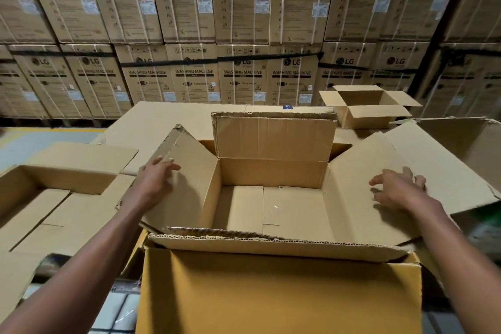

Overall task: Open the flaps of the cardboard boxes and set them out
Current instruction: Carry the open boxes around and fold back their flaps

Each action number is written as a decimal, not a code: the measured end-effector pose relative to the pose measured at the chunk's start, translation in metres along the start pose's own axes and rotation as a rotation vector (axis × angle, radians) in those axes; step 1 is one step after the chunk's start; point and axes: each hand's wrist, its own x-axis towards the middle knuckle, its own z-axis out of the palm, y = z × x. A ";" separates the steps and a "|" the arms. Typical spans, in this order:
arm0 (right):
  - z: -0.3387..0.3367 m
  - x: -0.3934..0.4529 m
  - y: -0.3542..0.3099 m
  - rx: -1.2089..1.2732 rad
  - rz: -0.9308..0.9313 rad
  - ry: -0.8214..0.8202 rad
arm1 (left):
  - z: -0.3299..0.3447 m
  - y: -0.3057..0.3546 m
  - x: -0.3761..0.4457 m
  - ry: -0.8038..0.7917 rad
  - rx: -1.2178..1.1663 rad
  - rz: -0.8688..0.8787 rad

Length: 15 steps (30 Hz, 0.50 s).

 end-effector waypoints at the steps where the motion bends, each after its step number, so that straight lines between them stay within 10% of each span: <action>1: -0.001 -0.004 -0.004 -0.015 -0.020 -0.013 | 0.000 -0.001 -0.003 0.007 0.000 0.004; 15: -0.065 -0.101 -0.092 0.521 -0.517 0.088 | -0.049 0.059 -0.098 0.286 -0.622 -0.073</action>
